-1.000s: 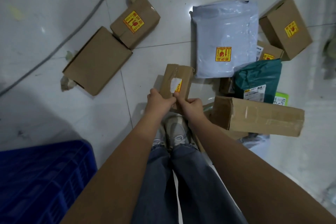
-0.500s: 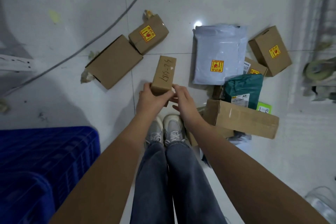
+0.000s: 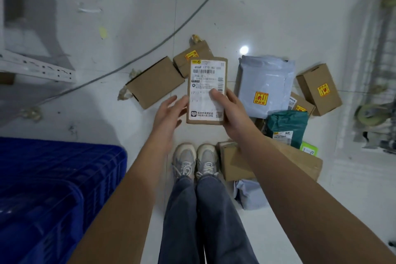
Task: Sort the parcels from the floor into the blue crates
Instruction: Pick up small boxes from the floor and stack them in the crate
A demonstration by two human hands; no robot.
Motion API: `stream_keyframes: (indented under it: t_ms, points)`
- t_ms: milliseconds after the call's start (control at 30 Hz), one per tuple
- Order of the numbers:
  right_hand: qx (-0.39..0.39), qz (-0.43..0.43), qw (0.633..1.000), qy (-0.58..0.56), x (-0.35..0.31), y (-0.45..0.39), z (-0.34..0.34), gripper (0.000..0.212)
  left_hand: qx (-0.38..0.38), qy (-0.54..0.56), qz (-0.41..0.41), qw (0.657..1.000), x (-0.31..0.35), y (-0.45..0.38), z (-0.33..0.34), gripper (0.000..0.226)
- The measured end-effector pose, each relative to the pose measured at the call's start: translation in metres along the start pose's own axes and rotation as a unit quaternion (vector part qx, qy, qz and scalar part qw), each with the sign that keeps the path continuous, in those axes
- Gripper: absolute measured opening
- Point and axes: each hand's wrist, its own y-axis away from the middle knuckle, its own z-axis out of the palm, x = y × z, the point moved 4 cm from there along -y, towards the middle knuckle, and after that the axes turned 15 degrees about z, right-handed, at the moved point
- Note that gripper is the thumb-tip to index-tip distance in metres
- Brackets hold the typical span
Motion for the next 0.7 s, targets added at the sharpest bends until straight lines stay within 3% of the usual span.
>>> stream_keyframes:
  t_ms: [167,333,500,700]
  points:
    - [-0.035,-0.019,0.995,0.09,-0.009,0.014,0.036,0.054,-0.006,-0.034,0.066,0.997,0.043,0.0,-0.02,0.043]
    - [-0.013,-0.028,0.986,0.164,-0.01,0.036,0.061,0.046,0.032,0.005,0.087,0.996,0.071,0.03,-0.037,0.026]
    - [0.005,-0.077,0.973,0.22,-0.013,0.073,0.086,0.038,0.071,0.038,0.094,0.992,0.091,0.072,-0.054,0.042]
    - [-0.041,-0.14,0.956,0.255,-0.016,0.133,0.143,0.032,0.14,0.104,0.149,0.974,0.137,0.135,-0.079,0.025]
